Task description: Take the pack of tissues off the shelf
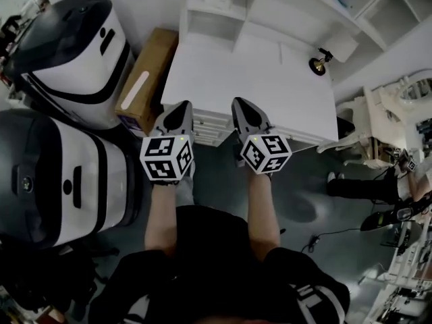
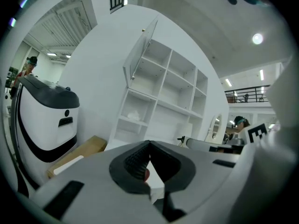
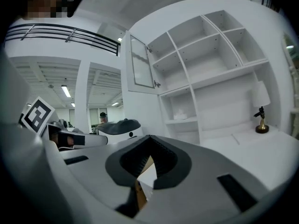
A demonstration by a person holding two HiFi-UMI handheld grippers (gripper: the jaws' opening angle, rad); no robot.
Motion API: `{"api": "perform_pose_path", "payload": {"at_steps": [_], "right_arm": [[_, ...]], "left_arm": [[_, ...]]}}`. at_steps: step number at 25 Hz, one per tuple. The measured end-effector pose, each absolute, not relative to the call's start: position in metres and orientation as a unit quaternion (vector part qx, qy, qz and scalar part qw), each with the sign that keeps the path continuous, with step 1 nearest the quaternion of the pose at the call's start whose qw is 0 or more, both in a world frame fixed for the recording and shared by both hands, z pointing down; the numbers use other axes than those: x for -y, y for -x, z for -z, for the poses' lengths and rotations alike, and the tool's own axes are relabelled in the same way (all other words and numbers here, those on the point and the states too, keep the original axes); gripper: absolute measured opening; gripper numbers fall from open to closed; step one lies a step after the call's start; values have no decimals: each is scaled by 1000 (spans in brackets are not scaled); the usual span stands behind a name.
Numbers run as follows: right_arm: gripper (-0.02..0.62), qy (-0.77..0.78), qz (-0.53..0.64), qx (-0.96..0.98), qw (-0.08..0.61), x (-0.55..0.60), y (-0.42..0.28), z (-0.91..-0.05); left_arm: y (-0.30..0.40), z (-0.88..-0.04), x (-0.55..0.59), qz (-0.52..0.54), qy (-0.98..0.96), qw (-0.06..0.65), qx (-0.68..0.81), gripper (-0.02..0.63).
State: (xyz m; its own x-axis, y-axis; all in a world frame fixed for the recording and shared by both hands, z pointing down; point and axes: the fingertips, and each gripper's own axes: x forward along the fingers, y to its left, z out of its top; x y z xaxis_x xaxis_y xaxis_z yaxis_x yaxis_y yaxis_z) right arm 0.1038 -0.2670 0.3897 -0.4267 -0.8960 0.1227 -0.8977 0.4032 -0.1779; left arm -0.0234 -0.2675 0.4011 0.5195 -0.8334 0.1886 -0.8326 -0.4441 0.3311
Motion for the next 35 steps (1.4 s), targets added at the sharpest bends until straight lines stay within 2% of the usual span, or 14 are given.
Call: {"api": "perform_pose_path", "payload": {"at_steps": [4,11,27,28,30,35], "right_arm": [[18,-542,-119,832,-5,313,-122,-390],[18,-532,-138,836,-4,386,-112,-415],[18,-578,-136,804,-28,519,-166,-420],[18,-582,-137,801,-29,524,-171,-421],[18,-587,-139,797,-29,534,-181,-422],[18,-603,-141,785,-33,554,-205,-425]], "left_arm": [[4,-399,312,-13,-854,186,485,11],[-4,-415,390,-36,-858,182,478,11],[-65,-419,538,-56,-902,138,406,14],[-70,-418,545,-58,-904,135,400,24],[-81,-417,560,-63,-910,130,390,89],[-96,-405,603,-59,-914,98,389,103]]}}
